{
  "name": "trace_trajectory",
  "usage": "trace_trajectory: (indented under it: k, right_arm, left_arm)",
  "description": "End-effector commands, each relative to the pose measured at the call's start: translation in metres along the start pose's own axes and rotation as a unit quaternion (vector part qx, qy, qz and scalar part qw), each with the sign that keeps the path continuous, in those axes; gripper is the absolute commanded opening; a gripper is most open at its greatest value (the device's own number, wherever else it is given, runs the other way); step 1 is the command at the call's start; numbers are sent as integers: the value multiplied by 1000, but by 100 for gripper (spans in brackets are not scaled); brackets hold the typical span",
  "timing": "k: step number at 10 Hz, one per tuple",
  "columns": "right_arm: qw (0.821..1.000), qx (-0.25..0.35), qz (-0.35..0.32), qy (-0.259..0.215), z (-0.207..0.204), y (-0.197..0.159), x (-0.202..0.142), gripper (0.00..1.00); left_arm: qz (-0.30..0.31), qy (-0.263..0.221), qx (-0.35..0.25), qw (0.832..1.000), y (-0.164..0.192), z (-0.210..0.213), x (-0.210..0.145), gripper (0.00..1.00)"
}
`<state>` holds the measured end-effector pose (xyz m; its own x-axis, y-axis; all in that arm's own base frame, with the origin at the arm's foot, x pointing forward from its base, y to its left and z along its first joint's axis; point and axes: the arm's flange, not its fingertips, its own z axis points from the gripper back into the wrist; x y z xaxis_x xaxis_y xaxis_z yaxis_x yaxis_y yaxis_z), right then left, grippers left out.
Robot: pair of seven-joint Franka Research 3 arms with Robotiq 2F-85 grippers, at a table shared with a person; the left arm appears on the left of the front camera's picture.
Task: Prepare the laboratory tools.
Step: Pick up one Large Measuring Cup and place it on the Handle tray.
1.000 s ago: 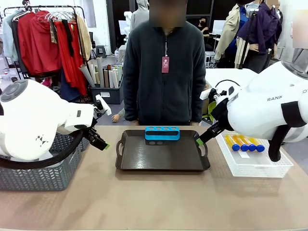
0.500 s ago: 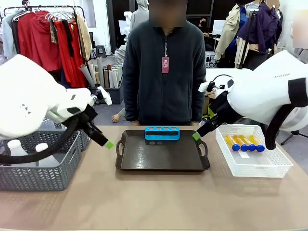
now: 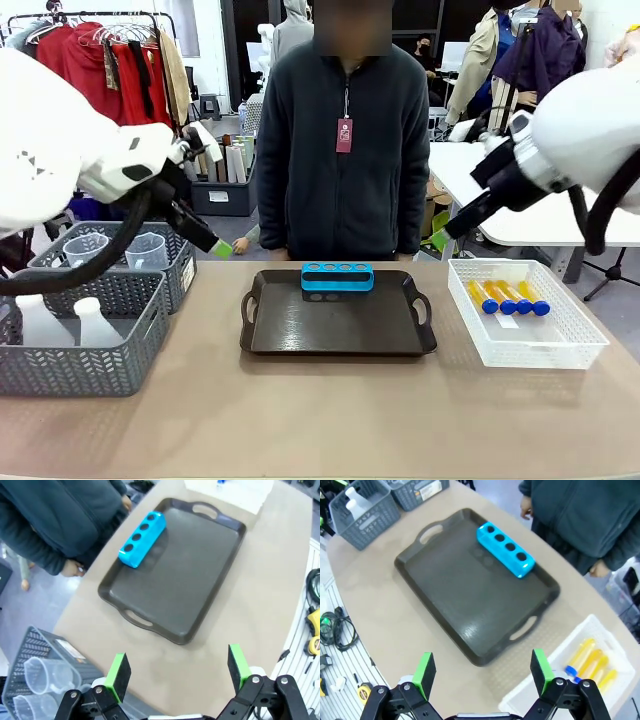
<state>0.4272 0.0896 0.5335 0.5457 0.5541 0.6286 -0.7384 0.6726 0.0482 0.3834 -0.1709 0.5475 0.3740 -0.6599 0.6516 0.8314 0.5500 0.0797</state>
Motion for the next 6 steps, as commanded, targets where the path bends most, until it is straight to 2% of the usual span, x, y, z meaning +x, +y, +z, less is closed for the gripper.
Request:
trace_trajectory:
  k: [1, 3, 6]
  right_arm:
    - [999, 31, 10, -11, 13, -27, 0, 100]
    - [1000, 14, -2, -20, 34, -50, 2, 100]
    - [999, -9, -11, -42, 53, -64, 7, 100]
  left_arm:
    - [2, -6, -12, 1000, 17, 15, 4, 100]
    - [6, -15, 10, 1000, 32, 30, 12, 100]
    - [1, -25, 31, 999, 43, 39, 20, 100]
